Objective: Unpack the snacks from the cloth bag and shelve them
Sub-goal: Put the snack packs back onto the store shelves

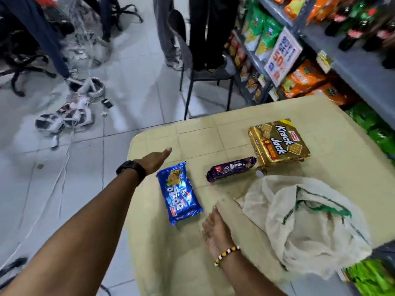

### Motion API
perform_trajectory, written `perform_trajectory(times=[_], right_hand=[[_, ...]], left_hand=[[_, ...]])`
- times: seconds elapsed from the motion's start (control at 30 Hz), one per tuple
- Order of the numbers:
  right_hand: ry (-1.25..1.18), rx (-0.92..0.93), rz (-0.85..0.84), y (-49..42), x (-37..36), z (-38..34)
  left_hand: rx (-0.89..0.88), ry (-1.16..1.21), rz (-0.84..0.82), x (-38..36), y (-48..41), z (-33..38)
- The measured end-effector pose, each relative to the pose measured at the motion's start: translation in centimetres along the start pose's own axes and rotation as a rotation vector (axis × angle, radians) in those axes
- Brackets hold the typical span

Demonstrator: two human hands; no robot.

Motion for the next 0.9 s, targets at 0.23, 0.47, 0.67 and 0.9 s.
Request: perform_trajectory(times=[0.23,0.47,0.67,0.9], right_hand=[[-0.309,0.009,0.07,-0.6,-6.3,4.2],[-0.479,0.107,0.082,-1.0,-9.0,2.0],[-0.5,0.115,0.004,-0.3,-8.1,2.2],[-0.41,0.13,-0.004,5.1,-0.2,3.5]], left_hand=[[0.039,-0.203,-0.258,-3.5,-4.7,-1.5],[0.104,-0.153,-0.28,-4.9,-5.1,-1.0],[0.143,-0.057,-0.337,-5.4,-3.7,-1.6],[0.158,0.043,-0.432,-9.0,2.8,-3.3]])
Point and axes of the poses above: each hand's wrist, its own y-axis away from the middle knuckle, its own x-axis out of the back of the hand, z = x × y, the point moved 9 cm from there along -y, towards the middle knuckle, and after that the axes turned 3 degrees about z, right-handed, at the moved point
